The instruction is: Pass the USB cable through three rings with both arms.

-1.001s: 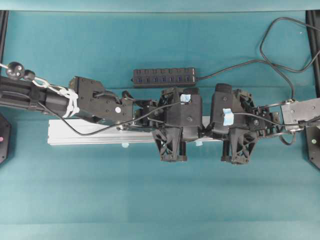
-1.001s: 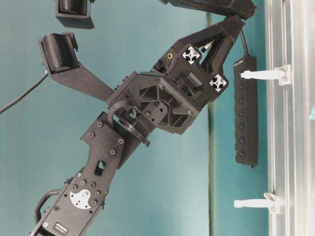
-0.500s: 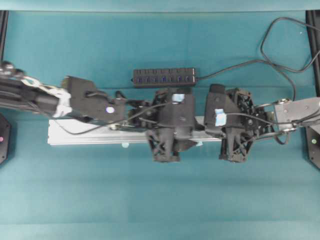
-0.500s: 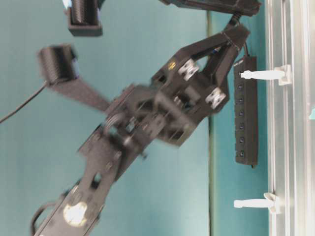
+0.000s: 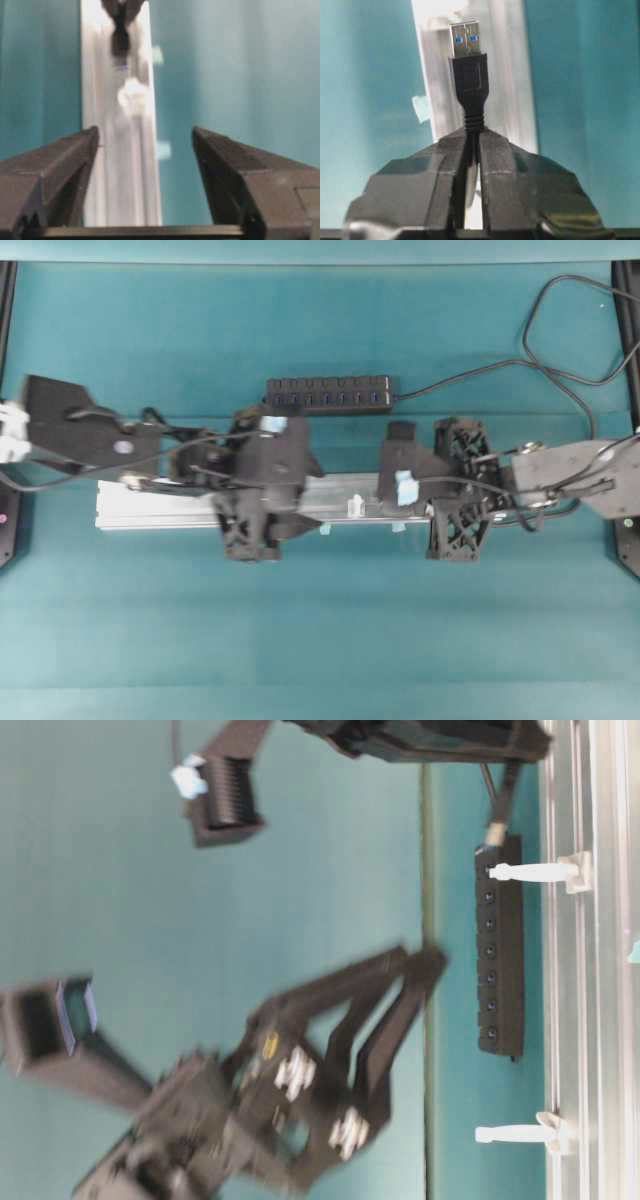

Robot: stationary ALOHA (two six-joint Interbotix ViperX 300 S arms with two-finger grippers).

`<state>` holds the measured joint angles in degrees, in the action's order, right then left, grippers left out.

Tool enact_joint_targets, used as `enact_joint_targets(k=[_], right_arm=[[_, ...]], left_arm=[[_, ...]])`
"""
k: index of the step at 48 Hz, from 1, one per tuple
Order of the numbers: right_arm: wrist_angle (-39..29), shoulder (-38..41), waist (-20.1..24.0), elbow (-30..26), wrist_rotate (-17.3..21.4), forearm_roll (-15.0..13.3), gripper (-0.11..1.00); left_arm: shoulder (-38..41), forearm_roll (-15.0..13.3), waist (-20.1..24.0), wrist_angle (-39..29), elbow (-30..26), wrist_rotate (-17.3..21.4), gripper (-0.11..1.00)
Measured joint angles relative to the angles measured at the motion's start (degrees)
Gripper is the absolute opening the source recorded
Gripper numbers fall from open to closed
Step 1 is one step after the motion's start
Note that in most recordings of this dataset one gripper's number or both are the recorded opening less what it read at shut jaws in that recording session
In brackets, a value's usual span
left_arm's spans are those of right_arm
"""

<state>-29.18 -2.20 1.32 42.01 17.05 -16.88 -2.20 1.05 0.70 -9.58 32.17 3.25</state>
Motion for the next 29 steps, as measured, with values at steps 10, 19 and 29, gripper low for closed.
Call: enact_joint_targets(k=[10, 19, 29], right_arm=[[-0.26, 0.97, 0.18, -0.79, -0.35, 0.09, -0.08], [1.23, 2.2, 0.18, -1.05, -0.35, 0.0, -0.08], [3.16, 4.04, 0.18, -2.81, -0.44, 0.0, -0.08]], left_arm=[[-1.41, 0.0, 0.09, -0.26, 1.23, 0.0, 0.77], [-1.41, 0.0, 1.23, -0.26, 1.14, 0.0, 0.77], [-1.41, 0.0, 1.41, -0.26, 1.14, 0.0, 0.77]])
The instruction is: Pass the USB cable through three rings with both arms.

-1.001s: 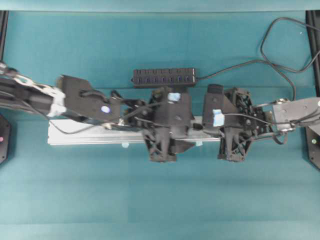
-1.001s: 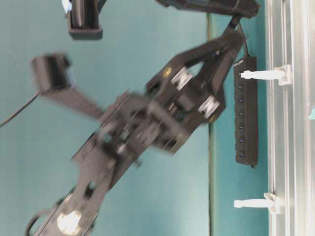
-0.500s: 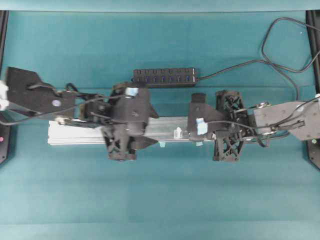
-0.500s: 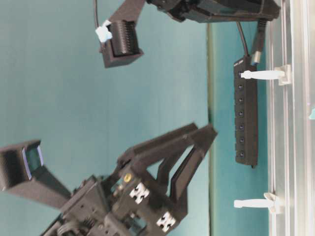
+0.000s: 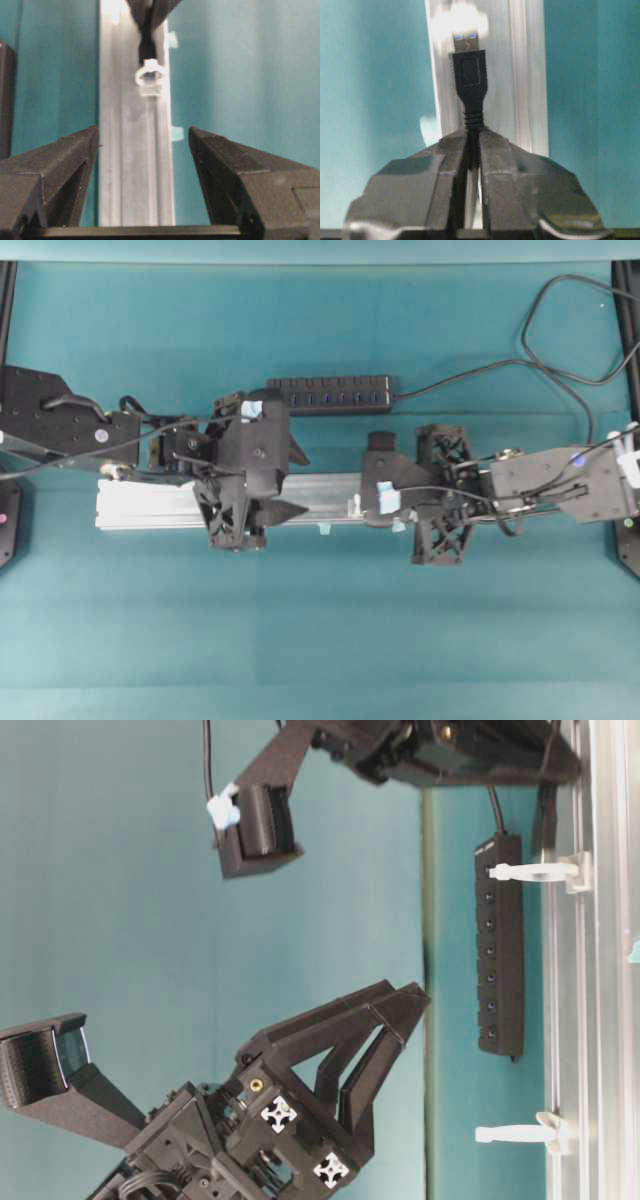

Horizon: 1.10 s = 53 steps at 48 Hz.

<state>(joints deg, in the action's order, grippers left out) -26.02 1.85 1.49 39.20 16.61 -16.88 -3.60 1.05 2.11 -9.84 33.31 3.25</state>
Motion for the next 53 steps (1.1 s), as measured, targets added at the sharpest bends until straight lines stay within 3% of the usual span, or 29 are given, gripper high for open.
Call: enact_joint_targets(k=[14, 26, 42, 53], right_arm=[[2.55, 1.05, -0.09, -1.14, 0.0, -0.09, -0.08], [4.57, 0.97, 0.09, -1.14, 0.0, 0.0, -0.08], [5.19, 0.97, 0.09, -1.05, 0.09, 0.26, -0.08], [5.8, 0.62, -0.09, -1.05, 1.85, 0.44, -0.08]], left_arm=[[-0.18, 0.0, 0.09, -0.18, 0.97, -0.09, 0.77], [-3.43, 0.0, 0.18, -0.62, 7.03, -0.26, 0.77], [-2.11, 0.0, 0.18, 8.61, 8.0, -4.92, 0.77], [2.2, 0.0, -0.18, 11.07, 8.0, -5.27, 0.77]])
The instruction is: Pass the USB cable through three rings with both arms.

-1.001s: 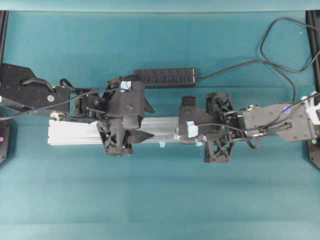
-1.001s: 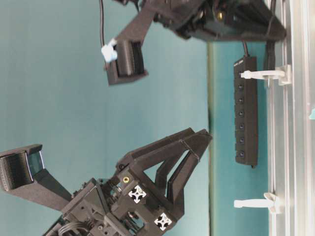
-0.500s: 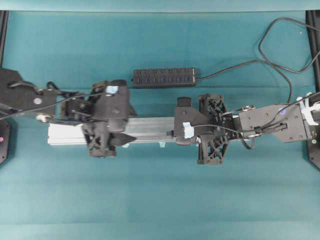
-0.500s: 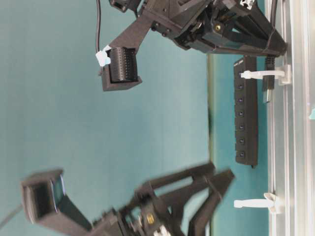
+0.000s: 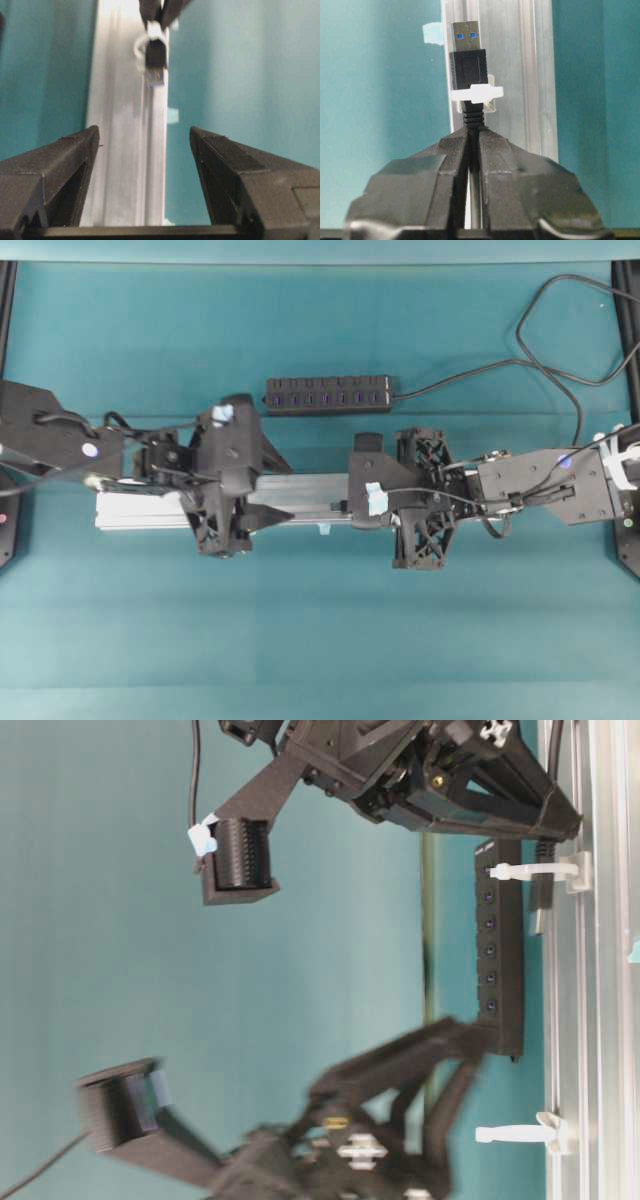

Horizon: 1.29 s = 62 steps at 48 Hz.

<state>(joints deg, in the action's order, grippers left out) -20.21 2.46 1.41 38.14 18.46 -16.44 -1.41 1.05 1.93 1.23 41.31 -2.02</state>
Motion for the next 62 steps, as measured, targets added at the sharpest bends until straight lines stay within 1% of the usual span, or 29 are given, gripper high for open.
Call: enact_joint_targets(k=[4, 13, 25, 44, 50, 62], right_arm=[[1.05, -0.35, -0.35, -0.09, 0.88, 0.09, -0.08], [3.52, -0.62, -0.62, 0.0, 1.14, 0.0, -0.08], [3.52, -0.62, -0.7, 0.0, 1.14, 0.09, -0.08], [3.52, -0.62, -0.62, 0.0, 1.14, 0.09, -0.08], [3.6, -0.62, -0.62, 0.0, 1.14, 0.09, -0.08], [3.69, -0.62, -0.62, -0.09, 1.23, 0.18, -0.08]], left_arm=[[1.32, 0.0, -0.09, 0.53, -0.26, 0.0, 0.77], [2.29, 0.0, -0.09, 2.2, -1.32, 0.44, 0.77], [4.57, 0.0, 0.35, 4.04, -2.9, 0.44, 0.77], [8.0, 0.0, 0.35, 4.31, -6.5, 0.09, 0.76], [9.32, 0.0, 0.18, 4.83, -6.68, 0.09, 0.77], [11.07, 0.0, 0.09, 9.4, -5.98, 0.0, 0.77]])
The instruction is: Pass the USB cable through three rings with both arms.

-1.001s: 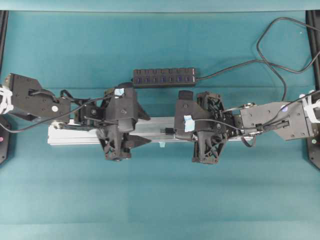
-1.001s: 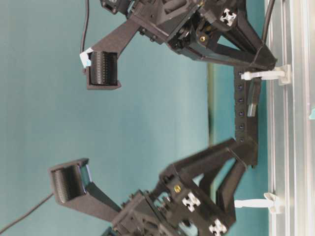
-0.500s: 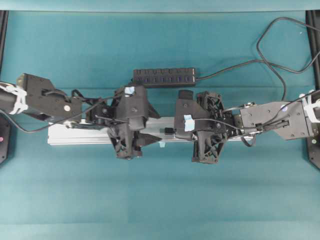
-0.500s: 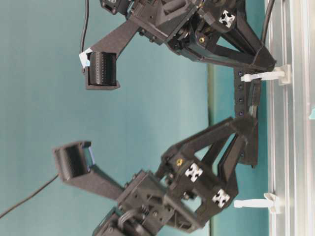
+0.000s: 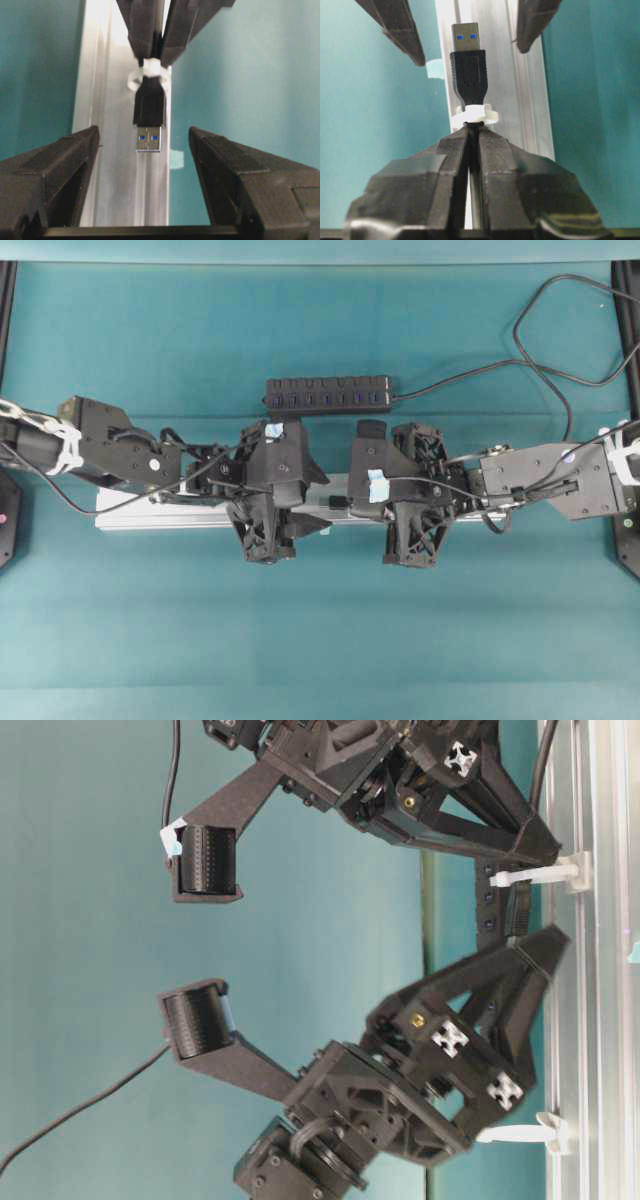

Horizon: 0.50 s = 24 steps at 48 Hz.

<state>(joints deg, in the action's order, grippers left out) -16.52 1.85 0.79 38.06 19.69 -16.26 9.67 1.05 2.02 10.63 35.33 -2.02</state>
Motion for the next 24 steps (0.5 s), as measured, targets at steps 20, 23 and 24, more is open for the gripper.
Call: enact_joint_targets(k=[20, 23, 24], right_arm=[[0.0, 0.0, 0.0, 0.0, 0.0, -0.09, -0.08], [0.09, 0.0, 0.0, 0.09, 0.0, -0.09, -0.08], [0.0, 0.0, 0.0, 0.09, 0.0, 0.0, -0.08]], left_arm=[[1.76, 0.0, 0.0, 0.97, -0.88, -0.18, 0.76], [2.02, 0.0, 0.0, 0.79, -0.97, -0.26, 0.76], [2.11, 0.0, 0.0, 0.88, -0.97, -0.26, 0.76]])
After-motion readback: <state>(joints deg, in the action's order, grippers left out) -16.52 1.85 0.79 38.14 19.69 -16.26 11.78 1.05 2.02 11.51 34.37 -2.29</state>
